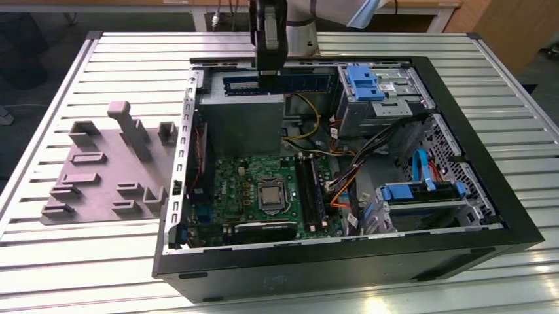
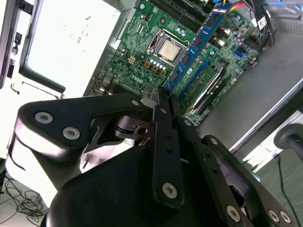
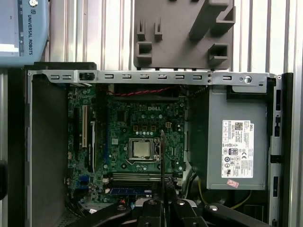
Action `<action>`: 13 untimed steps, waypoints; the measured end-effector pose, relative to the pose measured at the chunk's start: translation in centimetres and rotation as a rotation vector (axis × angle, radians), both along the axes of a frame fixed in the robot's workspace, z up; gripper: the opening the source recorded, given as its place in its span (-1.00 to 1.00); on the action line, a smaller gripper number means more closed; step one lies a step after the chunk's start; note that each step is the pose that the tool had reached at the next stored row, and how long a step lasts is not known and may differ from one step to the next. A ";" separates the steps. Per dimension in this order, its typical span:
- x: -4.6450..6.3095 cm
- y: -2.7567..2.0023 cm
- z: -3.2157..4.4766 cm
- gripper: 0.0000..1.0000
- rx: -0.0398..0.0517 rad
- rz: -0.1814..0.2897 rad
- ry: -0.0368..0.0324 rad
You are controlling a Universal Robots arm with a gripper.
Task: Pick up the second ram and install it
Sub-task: 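Pick up the second ram and move it above second insertion slot, then insert the second ram into the second slot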
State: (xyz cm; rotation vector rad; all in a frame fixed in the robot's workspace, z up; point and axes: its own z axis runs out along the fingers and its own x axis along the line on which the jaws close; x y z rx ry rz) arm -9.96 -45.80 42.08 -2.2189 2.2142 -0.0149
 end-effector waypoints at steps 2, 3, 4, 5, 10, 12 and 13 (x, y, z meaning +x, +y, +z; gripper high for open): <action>0.3 0.00 0.00 -0.73 -0.0001 0.000 0.0000; 0.4 0.00 0.00 -0.73 -0.0001 0.000 0.0000; 0.5 0.00 0.00 -0.73 -0.0001 0.000 0.0001; 0.6 -0.01 0.00 -0.73 -0.0001 0.000 0.0000; 0.6 0.00 0.00 -0.73 0.0000 0.000 0.0000; 0.6 0.00 0.00 -0.73 0.0000 0.000 0.0000; 0.6 0.00 0.00 -0.73 0.0000 0.000 0.0000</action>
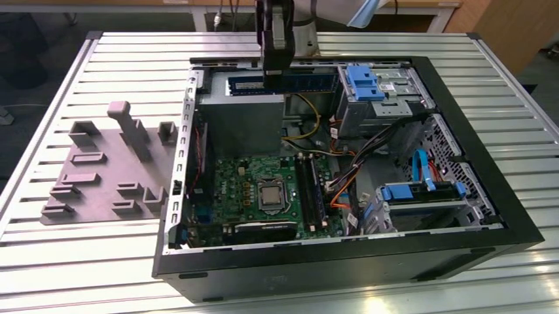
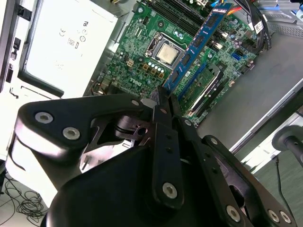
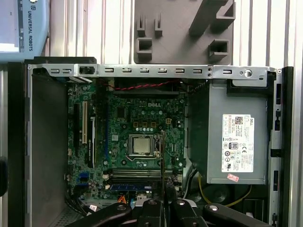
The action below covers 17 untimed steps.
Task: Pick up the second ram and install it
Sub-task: 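Insert the second ram into the second slot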
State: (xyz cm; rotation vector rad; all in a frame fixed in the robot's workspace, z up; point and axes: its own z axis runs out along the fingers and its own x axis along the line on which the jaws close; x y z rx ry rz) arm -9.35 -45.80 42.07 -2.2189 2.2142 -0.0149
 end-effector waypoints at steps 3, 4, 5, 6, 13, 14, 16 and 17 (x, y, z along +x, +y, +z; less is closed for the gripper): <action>0.0 0.00 0.00 -0.73 -0.0001 0.000 0.0000; 0.0 0.00 0.00 -0.73 0.0000 0.000 0.0000; 0.0 0.00 0.00 -0.73 -0.0001 0.000 0.0001; 0.0 0.00 0.00 -0.73 0.0000 0.000 0.0001; 0.3 0.00 0.00 -0.73 -0.0001 0.000 0.0001; 0.3 0.00 0.00 -0.73 -0.0001 0.000 0.0000; 0.3 0.00 0.00 -0.73 -0.0001 0.000 0.0001; 0.3 0.00 0.00 -0.73 -0.0001 0.000 0.0001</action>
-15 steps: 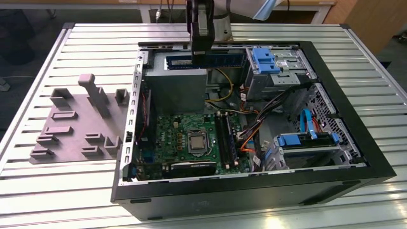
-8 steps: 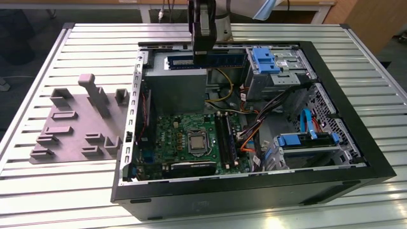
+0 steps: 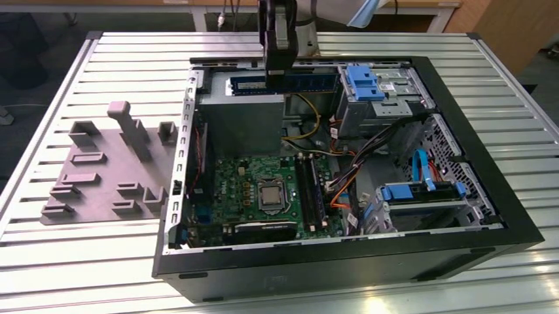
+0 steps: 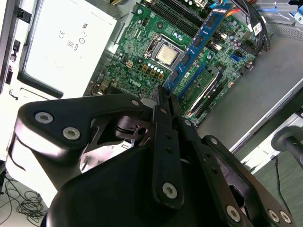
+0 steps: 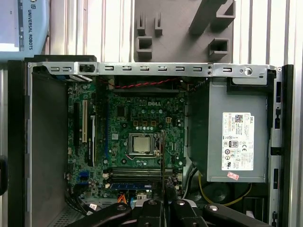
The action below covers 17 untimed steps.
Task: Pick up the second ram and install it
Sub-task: 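Insert the second ram into the second slot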
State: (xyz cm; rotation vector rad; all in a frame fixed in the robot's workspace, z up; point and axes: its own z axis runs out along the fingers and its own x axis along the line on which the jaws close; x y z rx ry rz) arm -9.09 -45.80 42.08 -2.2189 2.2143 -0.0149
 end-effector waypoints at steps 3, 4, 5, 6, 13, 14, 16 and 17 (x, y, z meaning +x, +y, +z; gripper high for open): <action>0.0 0.00 0.00 -0.73 0.0000 0.000 0.0000; 0.0 0.00 0.00 -0.73 0.0000 0.000 0.0000; 0.0 0.00 0.00 -0.73 0.0000 -0.002 0.0000; 0.0 0.00 0.00 -0.73 0.0001 -0.005 -0.0001; 0.0 0.02 -0.05 -0.73 -0.0002 -0.086 0.0000; 0.0 0.02 -0.05 -0.73 -0.0003 -0.091 0.0000; 0.0 0.02 -0.06 -0.73 -0.0002 -0.105 0.0000; 0.0 0.02 -0.07 -0.73 -0.0002 -0.118 0.0000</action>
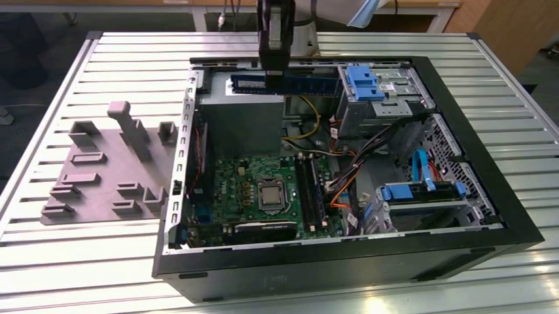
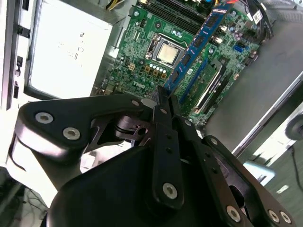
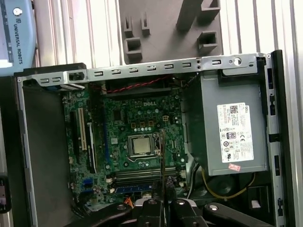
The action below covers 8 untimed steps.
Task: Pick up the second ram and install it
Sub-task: 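Insert the second ram into the second slot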
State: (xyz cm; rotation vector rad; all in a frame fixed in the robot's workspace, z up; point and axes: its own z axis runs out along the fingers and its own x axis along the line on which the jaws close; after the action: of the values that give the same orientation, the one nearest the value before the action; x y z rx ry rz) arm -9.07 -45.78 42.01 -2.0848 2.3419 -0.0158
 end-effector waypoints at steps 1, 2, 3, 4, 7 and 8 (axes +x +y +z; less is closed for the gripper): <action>0.0 0.00 -0.01 -0.73 0.0000 -0.015 0.0000; 0.0 0.01 -0.01 -0.73 -0.0001 -0.029 0.0000; 0.0 0.01 -0.02 -0.73 -0.0001 -0.044 0.0000; 0.0 0.02 -0.03 -0.73 -0.0002 -0.068 0.0001; 0.0 0.04 -0.06 -0.73 -0.0003 -0.111 0.0001; 0.0 0.04 -0.06 -0.73 -0.0003 -0.124 0.0001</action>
State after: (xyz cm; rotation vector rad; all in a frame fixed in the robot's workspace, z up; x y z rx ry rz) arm -9.07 -45.73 41.95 -1.9364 2.4671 -0.0167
